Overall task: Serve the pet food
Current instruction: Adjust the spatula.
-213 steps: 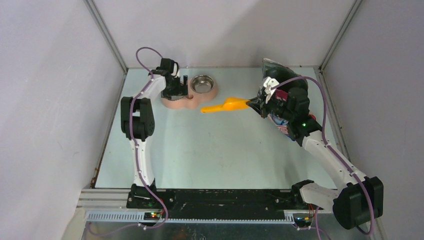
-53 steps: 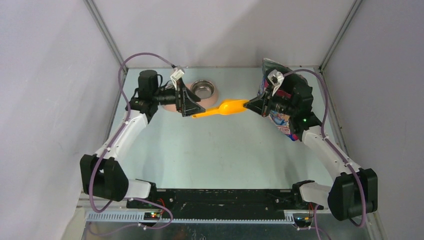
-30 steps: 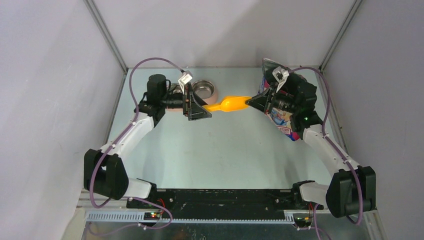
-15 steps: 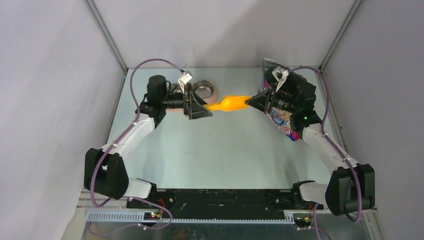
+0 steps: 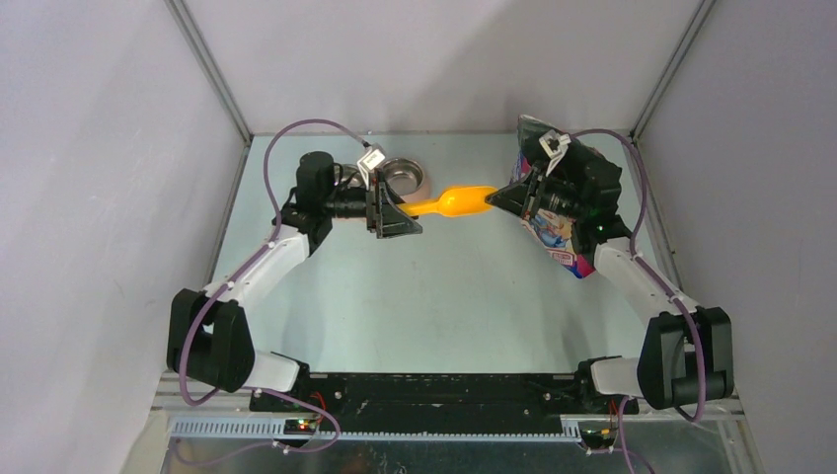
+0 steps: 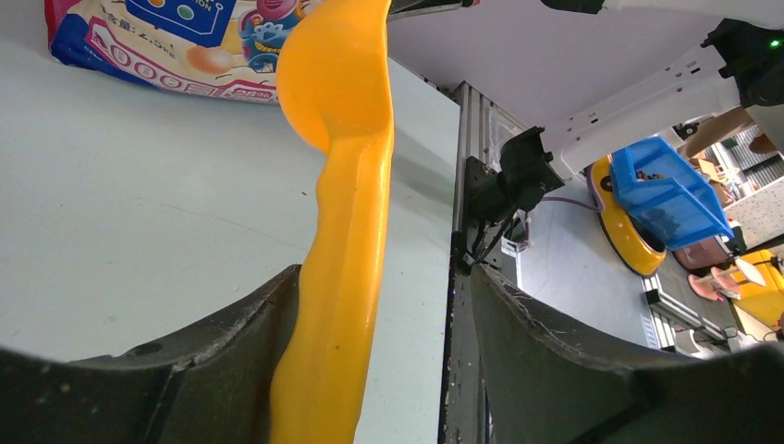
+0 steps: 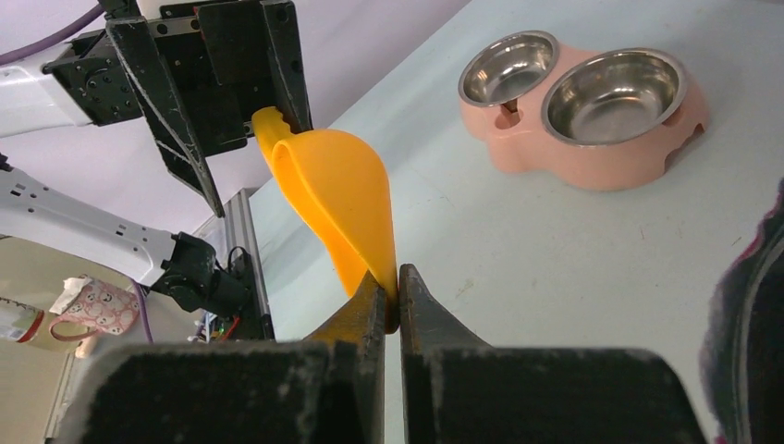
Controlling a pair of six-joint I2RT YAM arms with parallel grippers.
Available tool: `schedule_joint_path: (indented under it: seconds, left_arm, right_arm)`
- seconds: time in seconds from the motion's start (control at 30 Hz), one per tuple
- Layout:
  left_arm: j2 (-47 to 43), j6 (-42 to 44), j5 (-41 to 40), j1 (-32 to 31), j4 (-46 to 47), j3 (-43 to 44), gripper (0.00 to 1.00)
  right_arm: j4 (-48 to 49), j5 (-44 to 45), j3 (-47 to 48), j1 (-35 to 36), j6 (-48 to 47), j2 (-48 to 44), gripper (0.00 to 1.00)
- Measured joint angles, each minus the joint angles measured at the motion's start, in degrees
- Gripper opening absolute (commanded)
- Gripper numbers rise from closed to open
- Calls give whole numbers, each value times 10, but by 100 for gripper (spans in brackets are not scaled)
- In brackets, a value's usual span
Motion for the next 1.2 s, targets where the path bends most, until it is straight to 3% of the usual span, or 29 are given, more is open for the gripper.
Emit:
schedule_joint_path:
  seconds: [0.43, 0.7, 1.2]
  left_arm:
    - [0, 0, -3, 0, 2, 0, 61]
    - [0, -13, -7, -1, 19, -9, 75]
    - [0, -60, -36, -1, 79, -30, 78]
  right_arm:
    - [4, -4, 0, -2, 10, 6, 0]
    - [5, -5, 0, -2, 23, 12, 0]
    - [46, 2, -12, -4, 65, 16, 0]
